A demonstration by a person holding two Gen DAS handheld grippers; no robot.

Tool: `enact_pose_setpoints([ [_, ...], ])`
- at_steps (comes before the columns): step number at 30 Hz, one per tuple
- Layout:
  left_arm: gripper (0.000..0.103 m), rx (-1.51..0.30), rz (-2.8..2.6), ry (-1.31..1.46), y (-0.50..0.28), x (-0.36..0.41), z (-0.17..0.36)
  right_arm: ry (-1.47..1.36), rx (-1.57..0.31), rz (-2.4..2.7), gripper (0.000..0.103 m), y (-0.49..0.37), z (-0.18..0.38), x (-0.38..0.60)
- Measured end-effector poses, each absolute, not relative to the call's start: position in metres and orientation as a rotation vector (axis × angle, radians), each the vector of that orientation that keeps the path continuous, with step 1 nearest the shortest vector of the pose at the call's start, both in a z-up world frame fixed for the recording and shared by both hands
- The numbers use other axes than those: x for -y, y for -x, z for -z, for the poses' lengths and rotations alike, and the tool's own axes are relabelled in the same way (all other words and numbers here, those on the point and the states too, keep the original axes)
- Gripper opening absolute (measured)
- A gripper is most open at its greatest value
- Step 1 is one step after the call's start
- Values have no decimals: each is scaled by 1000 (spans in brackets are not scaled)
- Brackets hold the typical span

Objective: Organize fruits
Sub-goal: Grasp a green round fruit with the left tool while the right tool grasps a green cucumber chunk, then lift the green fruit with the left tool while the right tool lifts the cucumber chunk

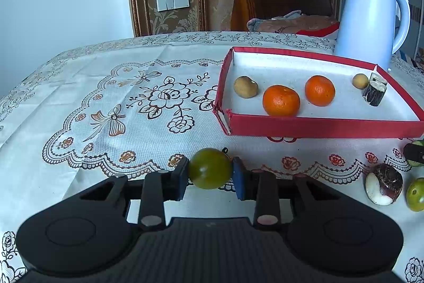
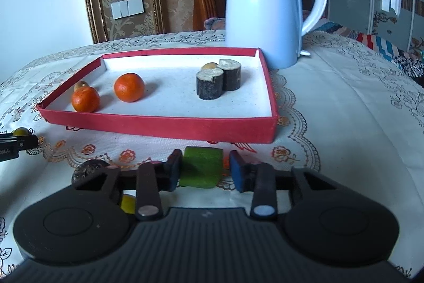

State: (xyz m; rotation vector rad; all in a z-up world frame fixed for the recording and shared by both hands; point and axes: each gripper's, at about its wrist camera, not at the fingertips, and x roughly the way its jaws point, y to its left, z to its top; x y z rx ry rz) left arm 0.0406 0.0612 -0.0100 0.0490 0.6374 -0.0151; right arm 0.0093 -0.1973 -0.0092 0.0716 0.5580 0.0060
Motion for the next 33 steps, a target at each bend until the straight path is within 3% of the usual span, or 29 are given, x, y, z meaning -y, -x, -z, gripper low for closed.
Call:
enact_pose_setpoints([
  [31,33,-582,27,-17,-31,-59,1,-127,-449,32,27,7,3,208],
  [32,33,-578,28,-18,-30,-59,1,-125,-445,34,18,8,3,208],
  [33,33,-576,29,-17,-30,-59,1,-123,-440,33,16,8,2,207],
])
